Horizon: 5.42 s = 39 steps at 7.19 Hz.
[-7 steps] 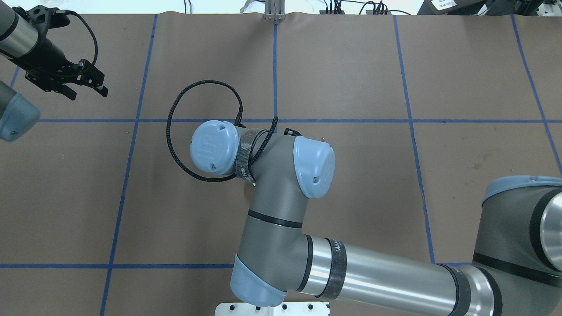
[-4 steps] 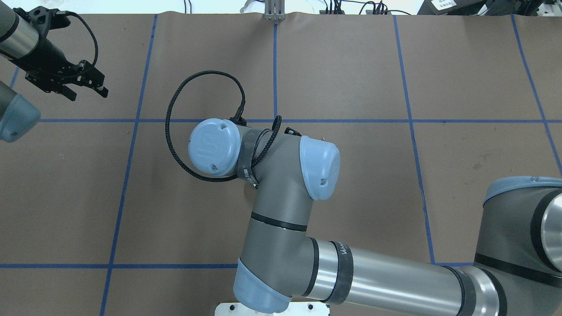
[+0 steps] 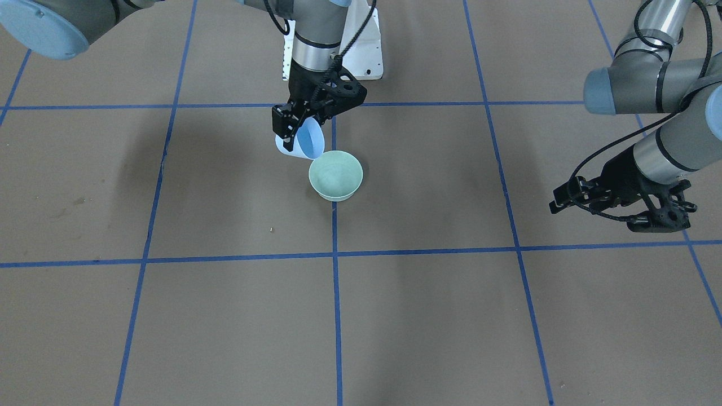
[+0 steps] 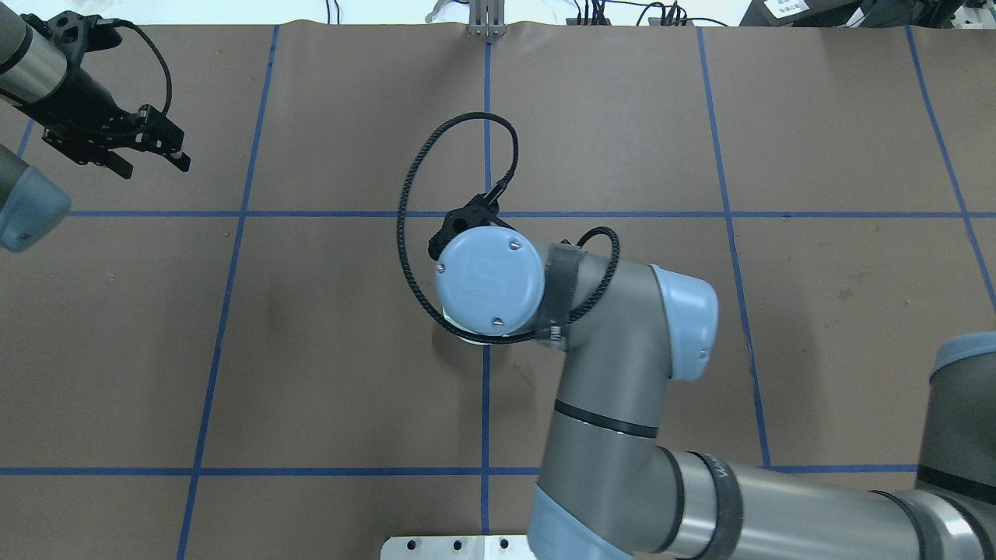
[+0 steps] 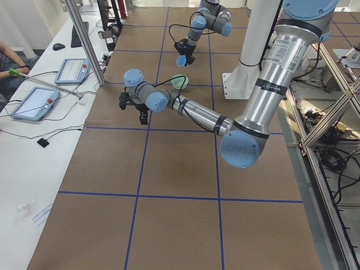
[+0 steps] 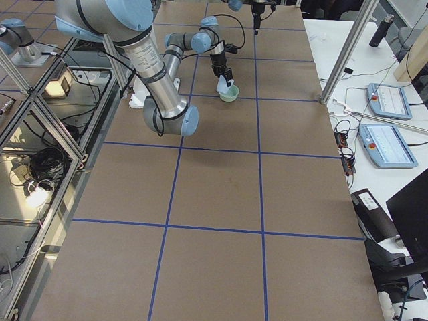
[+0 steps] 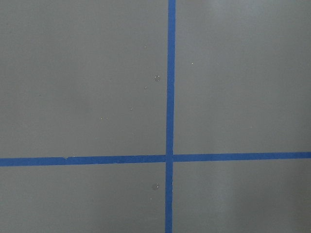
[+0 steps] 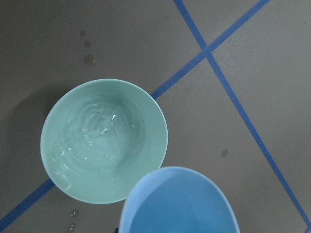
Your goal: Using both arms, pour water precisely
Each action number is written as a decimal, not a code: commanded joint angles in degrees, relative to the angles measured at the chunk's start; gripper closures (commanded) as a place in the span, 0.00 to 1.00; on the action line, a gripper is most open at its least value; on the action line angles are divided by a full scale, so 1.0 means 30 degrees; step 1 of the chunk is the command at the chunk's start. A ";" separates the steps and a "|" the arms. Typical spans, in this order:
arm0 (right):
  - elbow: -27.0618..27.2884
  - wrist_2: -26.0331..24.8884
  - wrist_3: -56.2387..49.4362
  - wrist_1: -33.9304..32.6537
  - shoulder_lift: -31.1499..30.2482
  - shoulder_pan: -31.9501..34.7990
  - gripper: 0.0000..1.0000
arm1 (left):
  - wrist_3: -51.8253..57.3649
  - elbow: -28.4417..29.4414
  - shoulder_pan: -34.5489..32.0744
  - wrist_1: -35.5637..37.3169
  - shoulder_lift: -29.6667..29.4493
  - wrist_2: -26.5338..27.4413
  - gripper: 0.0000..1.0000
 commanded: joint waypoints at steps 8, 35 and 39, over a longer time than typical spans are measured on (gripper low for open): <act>-0.1313 0.6791 0.2594 2.2040 -1.4909 1.0803 1.00 | 0.2103 -0.1224 -0.2767 0.0065 0.1627 0.0250 0.02; -0.8741 0.3142 0.0191 4.1501 -2.1426 0.6630 0.01 | 0.2576 -0.1254 -0.2947 0.0329 0.1806 0.0280 0.01; -0.9033 0.6906 0.0134 4.1711 -2.1957 0.8958 0.01 | -0.2204 -0.4027 0.0435 0.0886 0.1399 0.0367 0.01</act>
